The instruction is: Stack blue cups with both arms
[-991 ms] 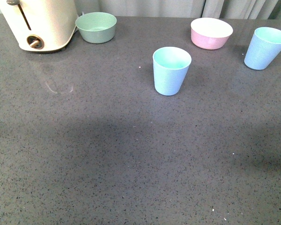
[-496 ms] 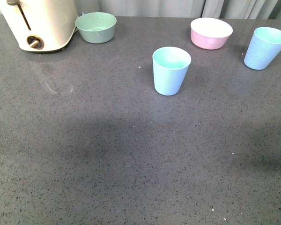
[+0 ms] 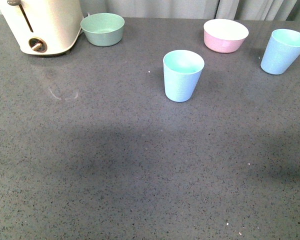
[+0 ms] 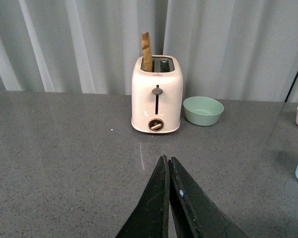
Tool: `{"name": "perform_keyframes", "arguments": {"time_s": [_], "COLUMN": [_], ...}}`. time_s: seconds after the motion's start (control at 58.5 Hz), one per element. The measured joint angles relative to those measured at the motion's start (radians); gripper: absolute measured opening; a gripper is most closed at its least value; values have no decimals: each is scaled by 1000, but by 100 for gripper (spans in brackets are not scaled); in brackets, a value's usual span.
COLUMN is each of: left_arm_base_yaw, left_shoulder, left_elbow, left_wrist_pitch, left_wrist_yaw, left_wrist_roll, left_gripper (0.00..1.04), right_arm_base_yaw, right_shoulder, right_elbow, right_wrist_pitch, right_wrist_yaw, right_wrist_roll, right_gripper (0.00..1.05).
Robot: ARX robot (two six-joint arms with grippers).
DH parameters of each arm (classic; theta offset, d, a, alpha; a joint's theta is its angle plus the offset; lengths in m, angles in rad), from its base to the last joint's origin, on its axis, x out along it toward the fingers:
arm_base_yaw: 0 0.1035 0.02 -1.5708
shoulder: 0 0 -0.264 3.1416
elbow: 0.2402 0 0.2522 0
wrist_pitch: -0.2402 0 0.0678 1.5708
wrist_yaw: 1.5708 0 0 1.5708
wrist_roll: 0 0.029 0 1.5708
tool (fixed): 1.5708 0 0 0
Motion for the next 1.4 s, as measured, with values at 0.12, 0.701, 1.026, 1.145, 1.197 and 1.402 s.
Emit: {"name": "perform_keyframes", "arguments": {"time_s": [0.12, 0.701, 1.026, 1.145, 1.197, 1.402], "left_arm_base_yaw": [0, 0, 0, 0, 0, 0], "left_shoulder": [-124, -188, -188, -188, -188, -188], "left_elbow": [0, 0, 0, 0, 0, 0], "left_wrist_pitch": [-159, -195, -195, -195, -195, -195], "left_wrist_yaw": [0, 0, 0, 0, 0, 0], "left_wrist_roll": [0, 0, 2, 3, 2, 3], "left_gripper": [2, 59, 96, 96, 96, 96], "right_arm_base_yaw": [0, -310, -284, -237, -216, -149], "right_shoulder": [0, 746, 1484, 1622, 1680, 1884], "right_elbow": [0, 331, 905, 1062, 1131, 1331], "right_wrist_pitch": [0, -119, -130, -174, -199, -238], "right_wrist_yaw": [0, -320, -355, -340, -338, -280], "right_wrist_roll": [0, -191, -631, -701, -726, -793], "right_gripper": [96, 96, 96, 96, 96, 96]}}
